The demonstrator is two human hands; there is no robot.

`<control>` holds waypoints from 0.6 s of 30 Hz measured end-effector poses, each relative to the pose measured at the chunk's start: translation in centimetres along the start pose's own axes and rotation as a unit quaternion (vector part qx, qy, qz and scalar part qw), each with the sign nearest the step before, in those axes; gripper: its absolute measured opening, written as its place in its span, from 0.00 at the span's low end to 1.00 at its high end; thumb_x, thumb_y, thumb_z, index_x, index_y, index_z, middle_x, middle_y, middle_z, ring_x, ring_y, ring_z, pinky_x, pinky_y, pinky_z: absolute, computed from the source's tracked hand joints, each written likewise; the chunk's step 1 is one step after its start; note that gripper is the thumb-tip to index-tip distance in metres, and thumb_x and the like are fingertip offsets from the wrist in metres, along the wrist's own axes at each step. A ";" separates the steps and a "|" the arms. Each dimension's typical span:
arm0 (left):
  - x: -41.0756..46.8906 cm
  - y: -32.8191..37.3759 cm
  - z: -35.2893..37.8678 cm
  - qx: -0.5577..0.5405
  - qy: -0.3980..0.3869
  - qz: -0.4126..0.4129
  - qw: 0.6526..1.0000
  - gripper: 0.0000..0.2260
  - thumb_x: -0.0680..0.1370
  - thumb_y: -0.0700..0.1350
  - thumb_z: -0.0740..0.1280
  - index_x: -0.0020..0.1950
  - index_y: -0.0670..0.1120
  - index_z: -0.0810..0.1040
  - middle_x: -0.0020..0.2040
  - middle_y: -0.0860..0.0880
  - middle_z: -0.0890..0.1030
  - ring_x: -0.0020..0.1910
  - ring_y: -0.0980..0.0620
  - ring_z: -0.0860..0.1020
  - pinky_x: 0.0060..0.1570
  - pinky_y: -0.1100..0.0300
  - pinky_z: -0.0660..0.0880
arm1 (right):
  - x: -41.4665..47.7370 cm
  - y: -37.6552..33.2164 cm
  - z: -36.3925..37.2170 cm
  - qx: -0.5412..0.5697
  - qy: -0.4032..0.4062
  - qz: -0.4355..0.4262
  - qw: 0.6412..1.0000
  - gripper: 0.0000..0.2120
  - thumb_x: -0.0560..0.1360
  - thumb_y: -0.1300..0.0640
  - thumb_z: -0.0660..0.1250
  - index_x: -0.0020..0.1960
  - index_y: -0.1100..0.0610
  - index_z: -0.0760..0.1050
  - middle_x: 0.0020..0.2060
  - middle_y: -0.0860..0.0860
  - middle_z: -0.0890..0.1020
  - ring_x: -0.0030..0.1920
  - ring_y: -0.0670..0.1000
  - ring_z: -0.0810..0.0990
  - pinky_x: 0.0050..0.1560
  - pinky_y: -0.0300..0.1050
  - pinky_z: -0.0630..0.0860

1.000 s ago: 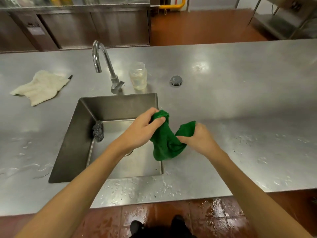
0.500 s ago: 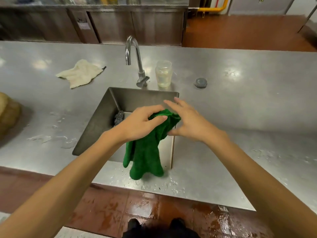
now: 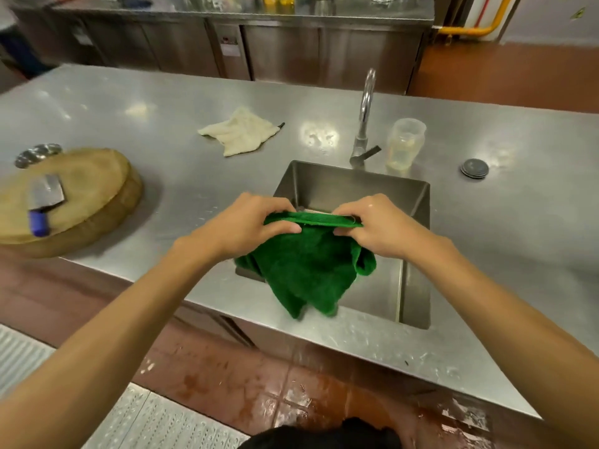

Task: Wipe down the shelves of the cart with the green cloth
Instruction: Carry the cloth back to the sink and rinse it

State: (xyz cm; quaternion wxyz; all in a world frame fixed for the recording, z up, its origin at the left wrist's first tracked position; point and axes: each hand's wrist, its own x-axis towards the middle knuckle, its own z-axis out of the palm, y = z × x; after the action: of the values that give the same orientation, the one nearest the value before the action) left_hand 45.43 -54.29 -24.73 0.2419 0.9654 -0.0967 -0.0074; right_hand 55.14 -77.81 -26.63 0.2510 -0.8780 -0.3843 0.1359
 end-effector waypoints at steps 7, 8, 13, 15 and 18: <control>-5.1 -8.4 -6.1 0.033 0.033 -0.033 0.998 0.20 0.65 0.62 0.75 0.39 0.48 0.75 0.32 0.56 0.72 0.31 0.59 0.70 0.33 0.66 0.65 | 6.8 -6.1 2.0 -0.060 -0.058 -0.027 0.996 0.23 0.75 0.70 0.61 0.54 0.44 0.81 0.43 0.48 0.83 0.42 0.49 0.81 0.41 0.54 0.81; -5.6 -9.5 -7.0 0.045 0.031 -0.042 0.998 0.18 0.65 0.60 0.76 0.40 0.49 0.75 0.32 0.57 0.72 0.32 0.60 0.70 0.33 0.69 0.65 | 8.0 -6.7 2.2 -0.066 -0.065 -0.030 0.995 0.22 0.75 0.70 0.61 0.54 0.45 0.81 0.43 0.49 0.82 0.41 0.50 0.81 0.39 0.53 0.81; -7.3 -14.5 -10.2 0.116 0.057 -0.069 0.989 0.18 0.70 0.54 0.77 0.51 0.42 0.81 0.41 0.47 0.80 0.40 0.48 0.75 0.41 0.59 0.68 | 14.5 -8.9 3.5 -0.166 -0.062 -0.056 0.983 0.15 0.72 0.66 0.64 0.52 0.50 0.80 0.43 0.52 0.82 0.42 0.54 0.79 0.42 0.56 0.80; -7.4 -16.2 -11.2 0.148 0.074 -0.076 0.983 0.17 0.73 0.53 0.75 0.54 0.42 0.80 0.47 0.43 0.82 0.45 0.42 0.78 0.43 0.53 0.73 | 17.0 -9.4 3.7 -0.186 -0.061 -0.050 0.979 0.15 0.69 0.68 0.64 0.49 0.53 0.81 0.41 0.54 0.82 0.41 0.57 0.79 0.42 0.56 0.80; -7.2 -18.5 -12.6 0.194 0.113 -0.096 0.970 0.17 0.76 0.52 0.72 0.57 0.41 0.79 0.50 0.41 0.79 0.49 0.39 0.77 0.45 0.47 0.75 | 20.8 -9.9 3.5 -0.181 -0.005 -0.073 0.981 0.09 0.69 0.67 0.65 0.42 0.55 0.78 0.37 0.55 0.81 0.42 0.60 0.79 0.41 0.50 0.77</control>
State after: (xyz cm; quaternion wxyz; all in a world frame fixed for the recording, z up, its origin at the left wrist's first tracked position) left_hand 42.50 -31.03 -22.49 0.0572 0.9932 0.0245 0.0980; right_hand 61.52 -55.49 -25.08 0.0957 -0.8776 -0.4671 0.0495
